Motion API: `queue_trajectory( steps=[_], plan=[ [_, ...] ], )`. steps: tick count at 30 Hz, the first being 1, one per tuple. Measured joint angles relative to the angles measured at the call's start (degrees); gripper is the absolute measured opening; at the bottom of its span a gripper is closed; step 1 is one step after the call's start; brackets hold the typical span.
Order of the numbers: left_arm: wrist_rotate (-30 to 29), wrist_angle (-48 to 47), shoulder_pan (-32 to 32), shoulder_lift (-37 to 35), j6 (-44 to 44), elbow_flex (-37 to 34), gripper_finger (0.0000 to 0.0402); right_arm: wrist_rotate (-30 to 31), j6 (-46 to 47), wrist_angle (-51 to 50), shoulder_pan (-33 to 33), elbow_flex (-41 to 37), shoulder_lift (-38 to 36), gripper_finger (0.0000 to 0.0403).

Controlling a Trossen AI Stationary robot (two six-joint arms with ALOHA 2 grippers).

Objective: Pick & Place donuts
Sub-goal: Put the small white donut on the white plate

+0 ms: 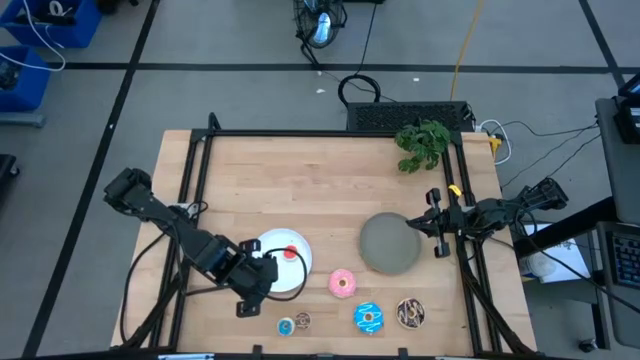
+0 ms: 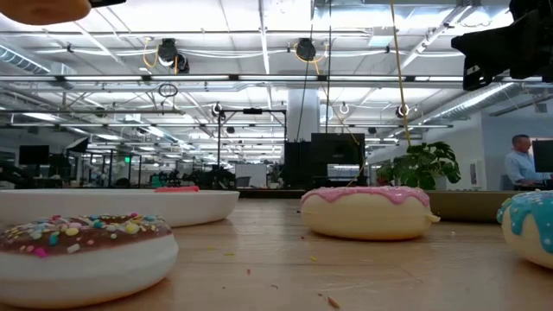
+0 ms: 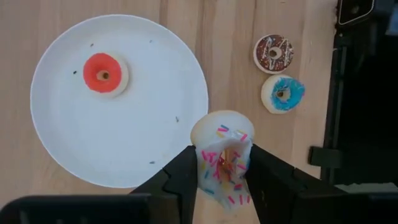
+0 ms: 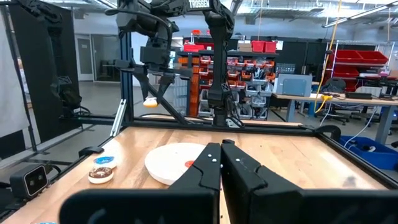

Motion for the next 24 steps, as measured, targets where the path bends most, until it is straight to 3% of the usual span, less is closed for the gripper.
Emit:
queue_trajectory(
  steps=[12, 24],
  plan=[
    [-1.35, -5.66, 3.80, 0.00, 0.94, 0.00, 0.0129, -0.06, 0.00, -0.01, 0.00, 0.00, 0.01, 0.0000],
    [-1.40, -7.46, 14.01, -0.01, 7.00, -1.44, 0.0129, -0.09, -0.63, -0.02, 0.01, 0.00, 0.01, 0.0000]
  ],
)
